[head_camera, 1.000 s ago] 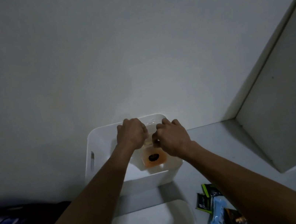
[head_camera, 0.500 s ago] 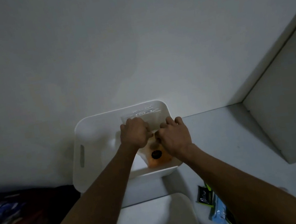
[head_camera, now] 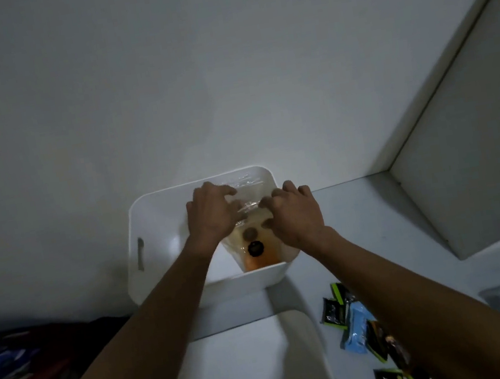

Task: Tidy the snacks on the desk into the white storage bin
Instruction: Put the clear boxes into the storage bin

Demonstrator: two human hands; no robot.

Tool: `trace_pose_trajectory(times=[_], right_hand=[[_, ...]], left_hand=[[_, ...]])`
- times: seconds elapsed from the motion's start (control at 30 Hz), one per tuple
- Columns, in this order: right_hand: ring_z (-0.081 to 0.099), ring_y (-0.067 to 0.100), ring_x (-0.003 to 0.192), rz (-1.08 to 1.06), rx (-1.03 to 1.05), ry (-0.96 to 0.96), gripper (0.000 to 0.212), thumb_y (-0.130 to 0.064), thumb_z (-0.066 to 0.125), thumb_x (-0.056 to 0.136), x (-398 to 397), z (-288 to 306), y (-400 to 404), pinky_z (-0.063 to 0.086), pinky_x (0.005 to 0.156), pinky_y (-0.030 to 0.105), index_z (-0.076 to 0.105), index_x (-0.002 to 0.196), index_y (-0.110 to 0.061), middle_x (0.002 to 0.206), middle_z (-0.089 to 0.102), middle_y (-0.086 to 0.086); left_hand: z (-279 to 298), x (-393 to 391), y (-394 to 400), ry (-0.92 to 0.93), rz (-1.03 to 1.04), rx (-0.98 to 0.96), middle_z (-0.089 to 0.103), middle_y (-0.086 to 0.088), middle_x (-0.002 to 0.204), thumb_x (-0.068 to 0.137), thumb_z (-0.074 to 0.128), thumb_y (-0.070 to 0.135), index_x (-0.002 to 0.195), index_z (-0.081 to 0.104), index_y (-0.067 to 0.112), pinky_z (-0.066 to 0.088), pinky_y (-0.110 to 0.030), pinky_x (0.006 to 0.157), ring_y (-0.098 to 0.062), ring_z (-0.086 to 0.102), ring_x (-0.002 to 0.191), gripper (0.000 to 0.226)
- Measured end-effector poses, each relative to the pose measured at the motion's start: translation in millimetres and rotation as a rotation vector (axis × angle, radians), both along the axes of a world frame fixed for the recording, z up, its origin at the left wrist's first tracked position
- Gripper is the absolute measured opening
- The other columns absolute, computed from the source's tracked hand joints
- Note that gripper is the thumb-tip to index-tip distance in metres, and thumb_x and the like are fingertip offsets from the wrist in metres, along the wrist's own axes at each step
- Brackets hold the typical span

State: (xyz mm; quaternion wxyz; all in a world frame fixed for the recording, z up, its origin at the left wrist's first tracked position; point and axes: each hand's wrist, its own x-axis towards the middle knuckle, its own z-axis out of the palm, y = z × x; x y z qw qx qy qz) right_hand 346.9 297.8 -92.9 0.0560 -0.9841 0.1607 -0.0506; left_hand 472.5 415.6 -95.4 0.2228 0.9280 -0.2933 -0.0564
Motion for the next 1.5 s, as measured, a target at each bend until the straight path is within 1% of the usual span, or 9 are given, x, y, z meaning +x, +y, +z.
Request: trace_pose_trajectory(times=[0.3, 0.47, 0.63, 0.8, 0.93, 1.1, 1.23, 1.4, 1.5], right_hand=[[0.055, 0.023, 0.103, -0.312, 0.305, -0.222, 0.031, -0.038, 0.066, 0.090, -122.8, 42.6, -26.9, 0.049, 0.081, 0.036, 0.067, 0.118, -0.024, 0.099, 0.067, -0.001], [0.060, 0.013, 0.084, -0.469, 0.427, -0.305, 0.031, -0.035, 0.069, 0.088, -225.6, 46.2, -66.1, 0.047, 0.076, 0.027, 0.070, 0.115, -0.021, 0.095, 0.068, -0.001], [0.060, 0.014, 0.086, -0.627, 0.464, -0.308, 0.029, -0.031, 0.069, 0.088, -349.3, 37.4, -115.6, 0.048, 0.082, 0.028, 0.070, 0.115, -0.019, 0.094, 0.068, 0.001], [0.059, 0.011, 0.086, -0.724, 0.511, -0.323, 0.032, -0.029, 0.069, 0.089, -463.8, 8.1, -174.9, 0.043, 0.080, 0.021, 0.068, 0.119, -0.018, 0.101, 0.070, 0.003], [0.055, 0.010, 0.089, -0.797, 0.578, -0.295, 0.038, -0.028, 0.068, 0.091, -525.1, -27.3, -206.8, 0.042, 0.079, 0.021, 0.063, 0.127, -0.017, 0.111, 0.067, 0.007], [0.060, 0.021, 0.110, -0.822, 0.719, -0.234, 0.048, -0.026, 0.067, 0.091, -556.4, -69.2, -224.3, 0.041, 0.087, 0.020, 0.054, 0.137, -0.018, 0.127, 0.062, 0.011], [0.056, 0.028, 0.122, -0.800, 0.800, -0.205, 0.054, -0.025, 0.063, 0.094, -550.8, -93.6, -231.7, 0.046, 0.103, 0.037, 0.045, 0.144, -0.018, 0.137, 0.056, 0.013], [0.052, 0.028, 0.130, -0.734, 0.873, -0.115, 0.056, -0.025, 0.058, 0.097, -542.7, -112.5, -242.8, 0.041, 0.109, 0.040, 0.037, 0.149, -0.018, 0.146, 0.050, 0.011], [0.051, 0.028, 0.131, -0.703, 0.916, -0.073, 0.055, -0.023, 0.055, 0.099, -541.4, -118.2, -251.7, 0.040, 0.110, 0.037, 0.036, 0.150, -0.016, 0.147, 0.048, 0.011]], left_hand=[[42.0, -107.6, -25.0, 0.103, -0.085, -0.322, 0.064, -0.006, 0.104, 0.085, 0.069, 0.045, 0.110, 0.072, 0.024, 0.050, -0.038, 0.088, -0.022, 0.062, 0.097, 0.033], [42.2, -188.9, -61.1, 0.184, -0.183, -0.358, 0.063, -0.008, 0.106, 0.086, 0.070, 0.041, 0.114, 0.070, 0.019, 0.048, -0.027, 0.082, -0.016, 0.060, 0.092, 0.035], [30.1, -294.8, -113.0, 0.285, -0.275, -0.377, 0.061, -0.008, 0.109, 0.087, 0.070, 0.036, 0.122, 0.066, 0.015, 0.044, -0.024, 0.083, -0.015, 0.058, 0.096, 0.040], [-3.4, -412.2, -172.8, 0.402, -0.231, -0.389, 0.060, -0.008, 0.111, 0.085, 0.072, 0.036, 0.128, 0.060, 0.012, 0.047, -0.027, 0.089, -0.020, 0.059, 0.101, 0.050], [-41.0, -493.9, -202.8, 0.463, -0.131, -0.359, 0.055, -0.009, 0.126, 0.085, 0.073, 0.034, 0.136, 0.052, 0.013, 0.046, -0.038, 0.101, -0.023, 0.055, 0.116, 0.059], [-78.7, -557.4, -212.3, 0.409, -0.071, -0.420, 0.057, -0.007, 0.123, 0.083, 0.072, 0.028, 0.131, 0.052, 0.006, 0.048, -0.041, 0.099, -0.024, 0.056, 0.113, 0.056], [-101.0, -570.8, -232.4, 0.442, -0.003, -0.310, 0.058, -0.008, 0.123, 0.083, 0.062, 0.040, 0.135, 0.048, 0.011, 0.051, -0.043, 0.095, -0.022, 0.057, 0.113, 0.061], [-114.6, -575.0, -260.3, 0.460, 0.026, -0.191, 0.044, -0.015, 0.141, 0.088, 0.069, 0.026, 0.145, 0.039, 0.008, 0.034, -0.022, 0.096, -0.028, 0.046, 0.127, 0.066], [-128.0, -573.8, -271.3, 0.462, 0.069, -0.110, 0.039, -0.013, 0.146, 0.087, 0.069, 0.023, 0.149, 0.032, 0.012, 0.040, -0.033, 0.104, -0.028, 0.044, 0.131, 0.072]])
